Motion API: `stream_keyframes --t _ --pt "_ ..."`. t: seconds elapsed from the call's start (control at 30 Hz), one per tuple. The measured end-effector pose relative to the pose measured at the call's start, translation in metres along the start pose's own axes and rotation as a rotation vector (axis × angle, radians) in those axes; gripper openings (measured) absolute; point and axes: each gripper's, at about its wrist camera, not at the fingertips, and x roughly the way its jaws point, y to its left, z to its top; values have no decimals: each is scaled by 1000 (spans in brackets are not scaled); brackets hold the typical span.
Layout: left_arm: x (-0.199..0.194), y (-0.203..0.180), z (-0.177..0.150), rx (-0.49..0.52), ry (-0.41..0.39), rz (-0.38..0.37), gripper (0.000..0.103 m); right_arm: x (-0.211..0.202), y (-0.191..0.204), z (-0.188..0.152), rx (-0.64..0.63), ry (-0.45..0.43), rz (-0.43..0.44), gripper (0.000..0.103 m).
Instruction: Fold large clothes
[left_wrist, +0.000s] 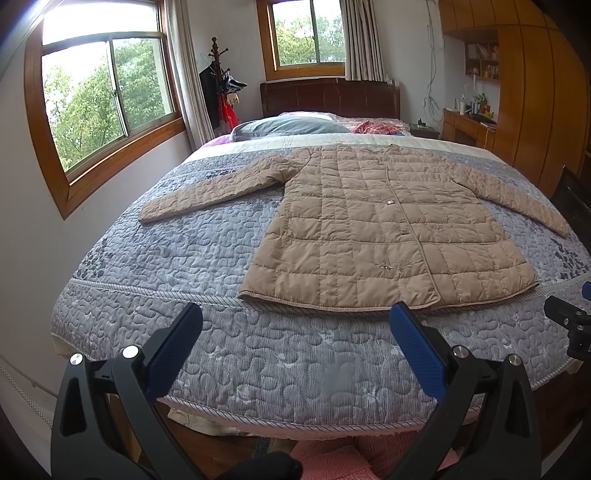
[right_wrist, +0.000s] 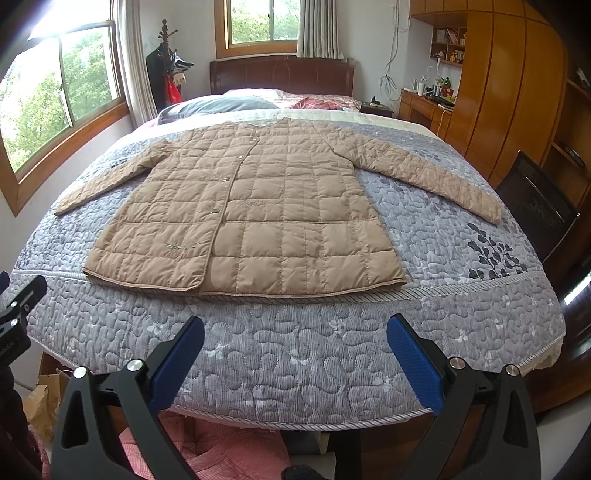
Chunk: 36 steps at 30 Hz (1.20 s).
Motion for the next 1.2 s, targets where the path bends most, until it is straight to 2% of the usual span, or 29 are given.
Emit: stream_keyframes --t 1.2 --pt "-1 4 -2 -3 0 -1 100 0 2 1 -1 2 1 99"
